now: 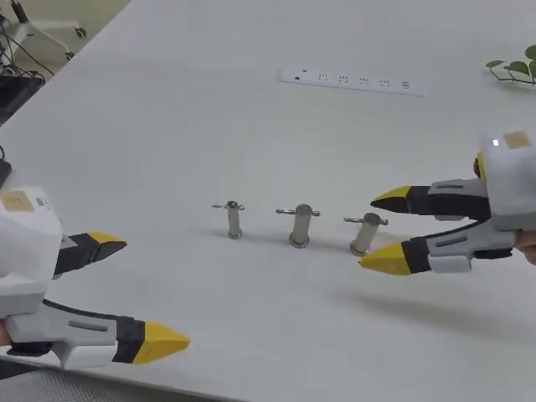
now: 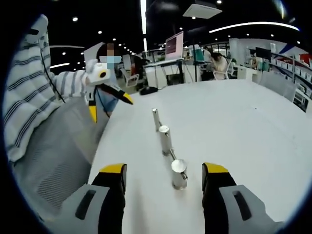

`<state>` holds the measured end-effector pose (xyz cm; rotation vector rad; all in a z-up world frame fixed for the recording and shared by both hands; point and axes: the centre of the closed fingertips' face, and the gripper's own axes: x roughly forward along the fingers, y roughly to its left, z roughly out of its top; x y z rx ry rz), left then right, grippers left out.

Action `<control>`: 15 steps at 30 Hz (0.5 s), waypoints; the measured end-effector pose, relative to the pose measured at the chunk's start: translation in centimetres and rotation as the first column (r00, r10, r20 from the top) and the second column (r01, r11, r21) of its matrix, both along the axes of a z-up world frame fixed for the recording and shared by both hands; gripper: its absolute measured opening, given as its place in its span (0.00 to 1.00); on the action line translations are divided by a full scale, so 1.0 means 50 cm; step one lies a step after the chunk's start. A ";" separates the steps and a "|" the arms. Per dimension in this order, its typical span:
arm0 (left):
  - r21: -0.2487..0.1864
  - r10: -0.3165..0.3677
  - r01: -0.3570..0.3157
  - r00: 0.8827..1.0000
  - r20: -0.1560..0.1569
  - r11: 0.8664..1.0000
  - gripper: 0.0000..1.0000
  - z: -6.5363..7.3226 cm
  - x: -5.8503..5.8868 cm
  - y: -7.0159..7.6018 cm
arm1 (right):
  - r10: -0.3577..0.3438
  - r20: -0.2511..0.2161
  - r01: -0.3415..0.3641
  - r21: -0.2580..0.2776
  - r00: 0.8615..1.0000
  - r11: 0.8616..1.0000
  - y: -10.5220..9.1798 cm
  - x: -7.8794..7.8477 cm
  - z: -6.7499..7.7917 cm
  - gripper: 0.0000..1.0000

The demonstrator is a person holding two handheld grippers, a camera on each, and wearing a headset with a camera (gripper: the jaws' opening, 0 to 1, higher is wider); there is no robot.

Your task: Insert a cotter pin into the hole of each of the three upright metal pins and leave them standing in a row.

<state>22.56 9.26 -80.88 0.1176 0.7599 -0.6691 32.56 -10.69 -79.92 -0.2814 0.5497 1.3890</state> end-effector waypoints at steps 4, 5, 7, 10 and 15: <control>-0.013 0.000 0.000 1.000 0.013 1.000 0.93 0.005 0.004 0.003 | -0.091 -0.003 0.091 0.015 0.996 0.996 -0.012 -0.003 0.010 0.74; -0.015 -0.001 0.001 1.000 0.017 1.000 0.93 0.006 0.005 0.004 | -0.109 -0.003 0.109 0.016 0.994 0.994 -0.015 -0.005 0.012 0.76; -0.018 -0.001 0.001 1.000 0.023 1.000 0.94 0.009 0.007 0.007 | -0.133 0.007 0.133 0.030 0.991 0.991 -0.017 -0.010 0.020 0.80; -0.021 0.002 -0.001 1.000 0.031 1.000 0.94 0.013 0.009 0.013 | -0.201 -0.013 0.202 0.055 0.979 0.978 -0.020 -0.025 0.031 0.82; -0.034 0.008 -0.006 0.999 0.047 0.999 0.96 0.023 0.010 0.023 | -0.281 -0.035 0.283 0.078 0.959 0.956 -0.031 -0.050 0.039 0.88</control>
